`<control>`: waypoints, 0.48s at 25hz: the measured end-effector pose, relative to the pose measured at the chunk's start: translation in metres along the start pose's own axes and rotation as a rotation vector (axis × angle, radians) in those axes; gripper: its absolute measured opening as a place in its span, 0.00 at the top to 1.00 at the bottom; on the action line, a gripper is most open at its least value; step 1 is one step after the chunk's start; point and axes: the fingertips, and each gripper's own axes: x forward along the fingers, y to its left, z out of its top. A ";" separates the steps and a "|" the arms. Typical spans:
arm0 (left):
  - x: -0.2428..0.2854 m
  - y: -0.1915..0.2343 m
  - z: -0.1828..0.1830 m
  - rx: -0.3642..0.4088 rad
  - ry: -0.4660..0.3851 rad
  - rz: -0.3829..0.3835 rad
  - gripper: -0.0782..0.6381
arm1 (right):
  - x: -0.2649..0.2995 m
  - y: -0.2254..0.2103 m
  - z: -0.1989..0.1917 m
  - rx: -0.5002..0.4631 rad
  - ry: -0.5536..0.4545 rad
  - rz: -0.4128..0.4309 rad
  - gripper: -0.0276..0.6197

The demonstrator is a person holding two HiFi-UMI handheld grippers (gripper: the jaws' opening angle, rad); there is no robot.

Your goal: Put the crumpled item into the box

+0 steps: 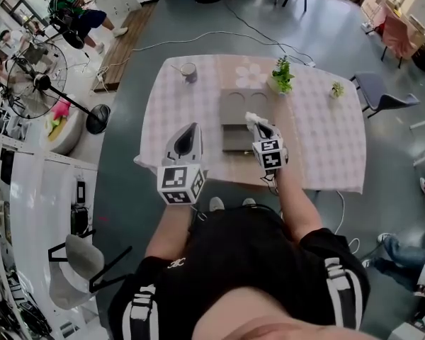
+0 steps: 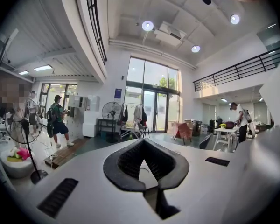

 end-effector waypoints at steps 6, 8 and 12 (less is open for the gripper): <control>-0.004 0.011 0.000 0.001 -0.001 0.018 0.90 | 0.026 0.008 -0.041 -0.008 0.109 0.048 0.93; -0.003 0.015 -0.001 0.001 0.002 0.026 0.90 | 0.034 0.009 -0.054 -0.019 0.152 0.061 0.93; -0.001 0.019 -0.002 0.001 0.002 0.035 0.90 | 0.047 0.013 -0.076 -0.043 0.234 0.086 0.93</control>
